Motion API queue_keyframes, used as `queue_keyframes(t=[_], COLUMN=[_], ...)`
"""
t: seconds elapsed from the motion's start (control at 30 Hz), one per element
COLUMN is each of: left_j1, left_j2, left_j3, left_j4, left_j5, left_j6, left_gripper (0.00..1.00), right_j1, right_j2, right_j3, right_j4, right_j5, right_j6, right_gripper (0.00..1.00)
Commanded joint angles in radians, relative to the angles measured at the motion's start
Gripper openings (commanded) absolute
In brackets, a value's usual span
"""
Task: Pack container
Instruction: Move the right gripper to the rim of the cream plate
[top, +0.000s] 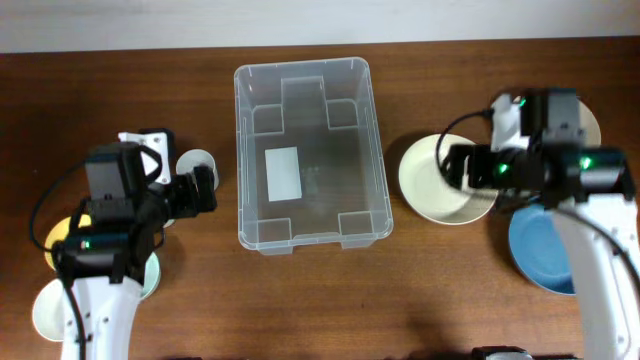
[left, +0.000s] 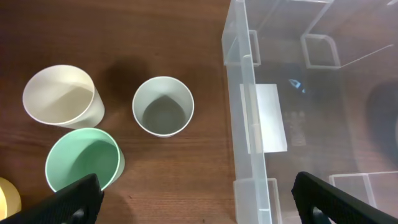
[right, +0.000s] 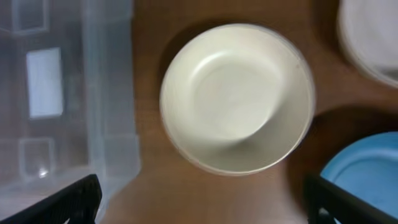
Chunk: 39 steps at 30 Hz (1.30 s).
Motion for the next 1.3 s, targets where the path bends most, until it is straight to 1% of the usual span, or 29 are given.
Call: queue_keyframes(t=[0.0, 0.1, 0.2, 0.3, 0.53, 0.73, 0.83, 0.9, 1.27], left_j1=[0.002, 0.002, 0.002, 0.002, 0.002, 0.002, 0.002, 0.002, 0.002], left_j2=[0.015, 0.015, 0.015, 0.016, 0.015, 0.016, 0.016, 0.016, 0.016], left_j3=[0.023, 0.023, 0.023, 0.023, 0.023, 0.023, 0.023, 0.023, 0.023], left_j4=[-0.007, -0.007, -0.007, -0.007, -0.007, -0.007, -0.008, -0.008, -0.008], left_j5=[0.009, -0.013, -0.037, -0.039, -0.088, -0.088, -0.087, -0.087, -0.087], left_j6=[0.017, 0.017, 0.017, 0.017, 0.016, 0.016, 0.016, 0.016, 0.016], left_gripper=[1.0, 1.0, 1.0, 1.0, 1.0, 1.0, 1.0, 1.0, 1.0], right_j1=[-0.112, -0.222, -0.297, -0.329, -0.332, -0.338, -0.338, -0.339, -0.34], right_j2=[0.072, 0.145, 0.229, 0.304, 0.449, 0.528, 0.569, 0.594, 0.623], right_j3=[0.054, 0.053, 0.053, 0.053, 0.053, 0.053, 0.052, 0.052, 0.051], right_j4=[0.005, 0.016, 0.018, 0.024, 0.072, 0.136, 0.144, 0.156, 0.208], right_j5=[-0.06, -0.142, -0.258, -0.278, -0.278, -0.285, -0.299, -0.299, -0.294], right_j6=[-0.095, -0.172, -0.266, -0.286, -0.295, -0.311, -0.354, -0.354, -0.361], right_gripper=[0.99, 0.99, 0.99, 0.99, 0.99, 0.99, 0.99, 0.99, 0.99])
